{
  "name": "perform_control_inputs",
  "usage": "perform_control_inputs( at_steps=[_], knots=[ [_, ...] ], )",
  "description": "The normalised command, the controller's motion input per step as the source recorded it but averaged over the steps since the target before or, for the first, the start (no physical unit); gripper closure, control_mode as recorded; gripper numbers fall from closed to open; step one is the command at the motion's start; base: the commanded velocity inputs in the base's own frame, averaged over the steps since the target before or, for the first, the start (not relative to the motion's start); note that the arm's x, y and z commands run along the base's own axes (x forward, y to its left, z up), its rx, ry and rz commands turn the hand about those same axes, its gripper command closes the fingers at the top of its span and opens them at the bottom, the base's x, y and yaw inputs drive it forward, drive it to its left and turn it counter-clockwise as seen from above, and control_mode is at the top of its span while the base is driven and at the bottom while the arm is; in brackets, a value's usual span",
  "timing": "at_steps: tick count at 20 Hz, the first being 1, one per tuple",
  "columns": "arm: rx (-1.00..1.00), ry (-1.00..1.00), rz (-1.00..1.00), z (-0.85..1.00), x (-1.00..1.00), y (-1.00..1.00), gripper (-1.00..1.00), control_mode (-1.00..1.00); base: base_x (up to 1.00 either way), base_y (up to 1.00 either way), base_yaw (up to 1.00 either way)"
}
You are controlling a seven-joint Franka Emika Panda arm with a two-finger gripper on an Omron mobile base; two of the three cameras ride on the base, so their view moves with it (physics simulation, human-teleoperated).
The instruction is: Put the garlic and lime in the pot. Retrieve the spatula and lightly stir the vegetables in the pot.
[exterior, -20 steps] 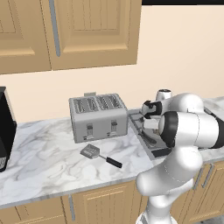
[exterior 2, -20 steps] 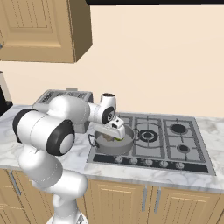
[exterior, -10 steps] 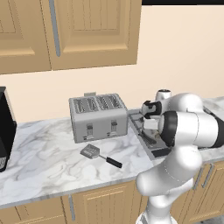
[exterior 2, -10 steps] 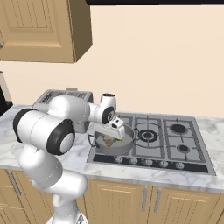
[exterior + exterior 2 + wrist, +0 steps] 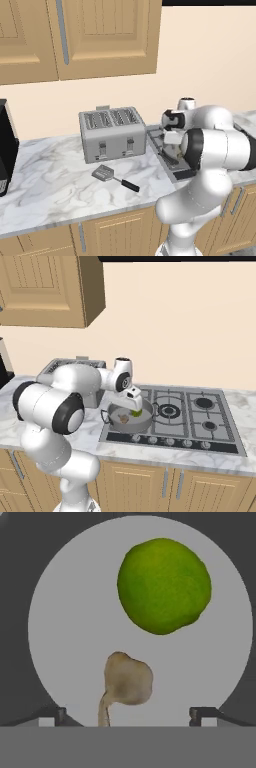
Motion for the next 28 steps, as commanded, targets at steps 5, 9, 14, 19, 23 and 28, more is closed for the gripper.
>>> perform_control_inputs(
  at_steps=[5,9,14,19,23,28],
  knots=[
    [0.0,-0.11,0.07,0.64,-0.49,0.21,-1.0,-1.0,0.0,0.0,0.0],
    [0.0,-0.06,0.32,0.39,-0.7,0.58,-1.0,-1.0,0.0,0.0,0.0],
    [0.0,-0.01,0.54,0.16,-0.3,0.91,-1.0,-1.0,0.0,0.0,0.0],
    [0.0,0.0,0.57,0.02,-0.02,0.97,-1.0,-1.0,0.0,0.0,0.0],
    [0.0,0.0,0.47,0.0,0.0,0.66,-1.0,-1.0,0.0,0.0,0.0],
    [0.0,0.03,0.28,-0.14,0.0,0.41,-1.0,-1.0,0.0,0.0,0.0]
  ],
)
